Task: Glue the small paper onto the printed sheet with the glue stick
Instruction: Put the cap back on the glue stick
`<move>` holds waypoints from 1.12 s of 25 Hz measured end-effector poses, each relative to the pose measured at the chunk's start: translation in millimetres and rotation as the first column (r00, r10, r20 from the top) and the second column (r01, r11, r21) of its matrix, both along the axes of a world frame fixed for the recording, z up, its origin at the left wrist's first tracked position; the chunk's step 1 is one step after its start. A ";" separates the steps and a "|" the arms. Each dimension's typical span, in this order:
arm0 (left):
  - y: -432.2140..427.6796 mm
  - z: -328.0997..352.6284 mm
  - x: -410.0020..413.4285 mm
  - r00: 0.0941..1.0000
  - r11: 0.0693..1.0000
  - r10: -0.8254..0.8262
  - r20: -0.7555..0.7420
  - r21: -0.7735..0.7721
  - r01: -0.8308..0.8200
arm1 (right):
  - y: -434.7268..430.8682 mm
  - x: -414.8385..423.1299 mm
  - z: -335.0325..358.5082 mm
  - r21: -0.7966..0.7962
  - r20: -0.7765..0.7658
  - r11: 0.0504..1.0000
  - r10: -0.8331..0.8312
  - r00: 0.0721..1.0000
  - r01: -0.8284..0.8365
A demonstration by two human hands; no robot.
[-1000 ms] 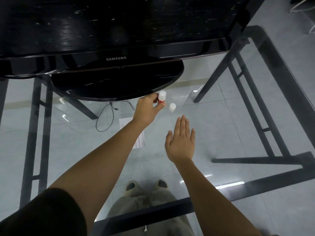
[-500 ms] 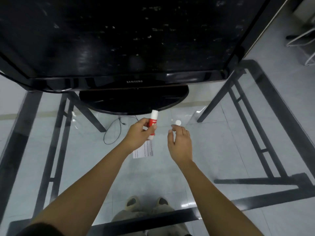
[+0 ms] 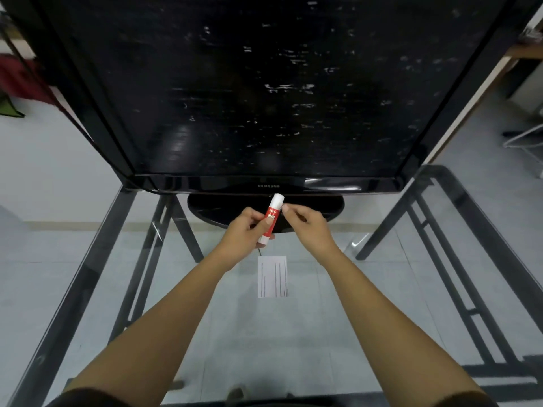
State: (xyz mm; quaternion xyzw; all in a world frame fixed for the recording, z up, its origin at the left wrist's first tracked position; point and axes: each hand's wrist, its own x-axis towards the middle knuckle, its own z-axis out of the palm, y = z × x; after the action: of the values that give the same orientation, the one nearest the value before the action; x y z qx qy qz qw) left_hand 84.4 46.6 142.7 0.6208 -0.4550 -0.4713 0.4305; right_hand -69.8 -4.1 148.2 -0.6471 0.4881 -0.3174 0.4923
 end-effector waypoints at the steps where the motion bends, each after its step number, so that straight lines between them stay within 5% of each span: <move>1: 1.0 2.0 0.2 1.000 1.000 -0.004 0.014 -0.017 0.004 | -0.5 2.8 4.2 0.006 0.001 1.000 0.016 1.000 -0.016; 7: 10.1 2.0 -1.9 0.997 0.997 -0.014 0.076 -0.075 0.020 | 0.9 7.2 9.1 0.074 0.071 0.997 -0.014 0.997 0.009; 13: 32.1 -21.1 -6.3 0.993 0.987 0.081 -0.089 -0.129 -0.092 | 6.9 6.9 9.7 0.135 0.176 0.978 -0.182 0.967 0.160; 24: 27.2 -20.3 -4.3 0.995 0.960 0.077 -0.063 -0.264 -0.091 | 14.4 7.2 8.1 0.259 0.273 0.958 -0.191 0.943 0.120; 26: 25.7 -18.0 -5.9 0.993 0.966 0.092 -0.076 -0.236 -0.107 | 13.4 7.7 10.3 0.253 0.274 0.962 -0.174 0.946 0.104; 28: 22.4 -15.2 -6.6 0.950 0.986 0.132 -0.282 -0.062 -0.156 | 13.4 8.3 12.0 0.243 0.281 0.967 -0.141 0.949 0.072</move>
State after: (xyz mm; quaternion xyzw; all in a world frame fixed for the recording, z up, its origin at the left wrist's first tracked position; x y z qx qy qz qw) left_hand 77.8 68.9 127.5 0.5618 -0.3630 -0.5016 0.5487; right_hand -61.5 9.3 160.2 -0.5035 0.4765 -0.3786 0.6133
